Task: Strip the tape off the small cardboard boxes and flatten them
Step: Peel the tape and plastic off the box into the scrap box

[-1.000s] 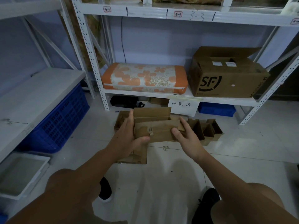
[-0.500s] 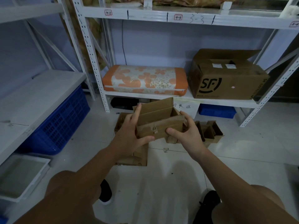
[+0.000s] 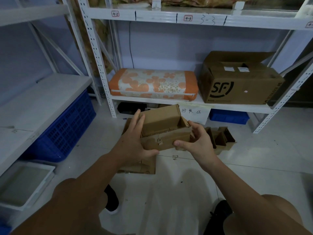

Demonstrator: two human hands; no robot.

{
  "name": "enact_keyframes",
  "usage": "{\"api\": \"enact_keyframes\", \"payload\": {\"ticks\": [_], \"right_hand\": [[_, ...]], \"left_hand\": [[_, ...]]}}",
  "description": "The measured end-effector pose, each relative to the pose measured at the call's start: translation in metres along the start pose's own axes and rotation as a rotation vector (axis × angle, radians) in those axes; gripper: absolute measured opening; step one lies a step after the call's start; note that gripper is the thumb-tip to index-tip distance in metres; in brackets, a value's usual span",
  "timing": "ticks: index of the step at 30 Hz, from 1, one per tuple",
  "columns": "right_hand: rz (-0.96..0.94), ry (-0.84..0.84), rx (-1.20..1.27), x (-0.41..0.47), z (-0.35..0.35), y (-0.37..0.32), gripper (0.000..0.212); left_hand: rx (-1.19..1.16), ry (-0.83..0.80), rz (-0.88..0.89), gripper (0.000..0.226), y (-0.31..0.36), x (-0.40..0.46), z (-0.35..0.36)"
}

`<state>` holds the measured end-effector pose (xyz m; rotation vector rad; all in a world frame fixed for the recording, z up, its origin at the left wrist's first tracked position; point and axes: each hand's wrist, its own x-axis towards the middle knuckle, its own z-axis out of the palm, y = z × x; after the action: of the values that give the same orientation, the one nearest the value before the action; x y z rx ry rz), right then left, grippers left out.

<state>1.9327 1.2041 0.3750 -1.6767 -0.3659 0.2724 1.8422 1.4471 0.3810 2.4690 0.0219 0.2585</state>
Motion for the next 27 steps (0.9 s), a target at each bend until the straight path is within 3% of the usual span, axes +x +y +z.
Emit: {"api": "enact_keyframes", "payload": {"ticks": [4, 8, 16, 27], "right_hand": [[-0.024, -0.063, -0.110, -0.001, -0.004, -0.009, 0.092], [-0.002, -0.183, -0.165, 0.000, -0.007, -0.012, 0.111], [-0.062, -0.152, -0.177, -0.001, -0.006, -0.014, 0.111], [-0.080, -0.171, -0.162, -0.001, -0.006, -0.015, 0.111]], "left_hand": [[0.067, -0.051, 0.031, 0.129, 0.001, 0.001, -0.007], [0.086, -0.078, 0.057, 0.123, 0.002, 0.000, -0.006], [0.037, -0.125, 0.081, 0.124, -0.002, 0.004, -0.009], [0.121, -0.113, 0.113, 0.101, -0.002, 0.005, -0.018]]}}
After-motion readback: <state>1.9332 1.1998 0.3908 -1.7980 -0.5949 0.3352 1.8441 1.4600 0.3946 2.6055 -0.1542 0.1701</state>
